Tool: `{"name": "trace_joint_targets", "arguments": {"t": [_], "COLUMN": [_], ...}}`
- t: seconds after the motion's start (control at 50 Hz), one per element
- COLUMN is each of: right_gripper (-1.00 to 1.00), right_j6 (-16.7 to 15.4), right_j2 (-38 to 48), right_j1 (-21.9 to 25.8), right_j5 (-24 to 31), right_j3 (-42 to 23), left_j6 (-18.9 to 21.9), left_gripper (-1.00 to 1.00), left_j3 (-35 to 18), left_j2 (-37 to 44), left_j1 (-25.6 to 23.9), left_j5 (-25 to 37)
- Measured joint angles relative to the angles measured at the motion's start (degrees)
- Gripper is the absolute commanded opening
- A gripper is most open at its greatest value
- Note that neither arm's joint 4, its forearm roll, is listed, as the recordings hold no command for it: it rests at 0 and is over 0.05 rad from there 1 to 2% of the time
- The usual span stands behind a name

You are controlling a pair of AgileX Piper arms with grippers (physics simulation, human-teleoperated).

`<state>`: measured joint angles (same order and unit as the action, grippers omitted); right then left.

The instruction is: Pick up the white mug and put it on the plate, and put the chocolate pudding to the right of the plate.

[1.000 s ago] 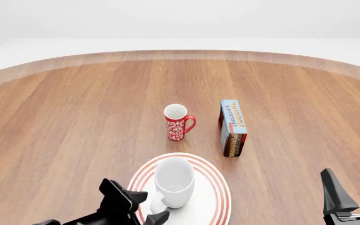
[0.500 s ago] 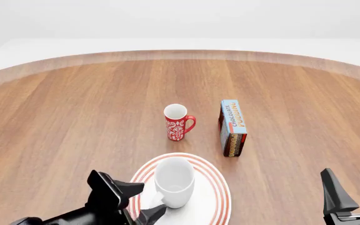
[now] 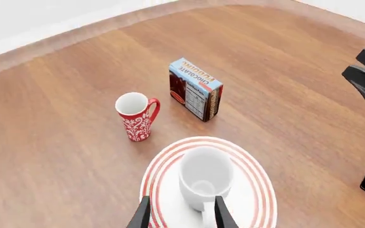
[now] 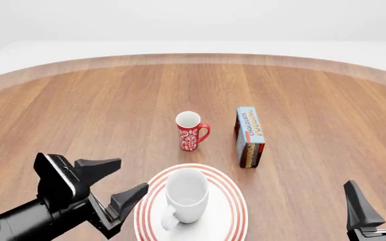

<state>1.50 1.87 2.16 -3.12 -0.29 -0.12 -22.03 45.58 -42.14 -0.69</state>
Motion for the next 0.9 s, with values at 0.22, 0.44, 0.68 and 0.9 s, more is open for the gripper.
{"name": "trace_joint_targets", "arguments": {"t": [0.22, 0.44, 0.68, 0.9], "right_gripper": [1.0, 1.0, 1.0, 1.0], "right_j6": [0.0, 0.0, 0.0, 0.0], "right_j2": [0.0, 0.0, 0.0, 0.0], "right_j1": [0.0, 0.0, 0.0, 0.0], "right_j5": [0.0, 0.0, 0.0, -0.1], "right_j3": [0.0, 0.0, 0.0, 0.0], "left_j6": [3.1, 3.9, 2.1, -2.2], "left_gripper": [1.0, 1.0, 1.0, 1.0], "left_j3": [-2.9, -3.6, -1.2, 4.6], "left_j2": [-9.4, -17.1, -25.4, -32.7], "left_j1": [6.4, 14.7, 23.9, 31.1], "left_j5": [5.5, 8.1, 8.4, 5.5]}}
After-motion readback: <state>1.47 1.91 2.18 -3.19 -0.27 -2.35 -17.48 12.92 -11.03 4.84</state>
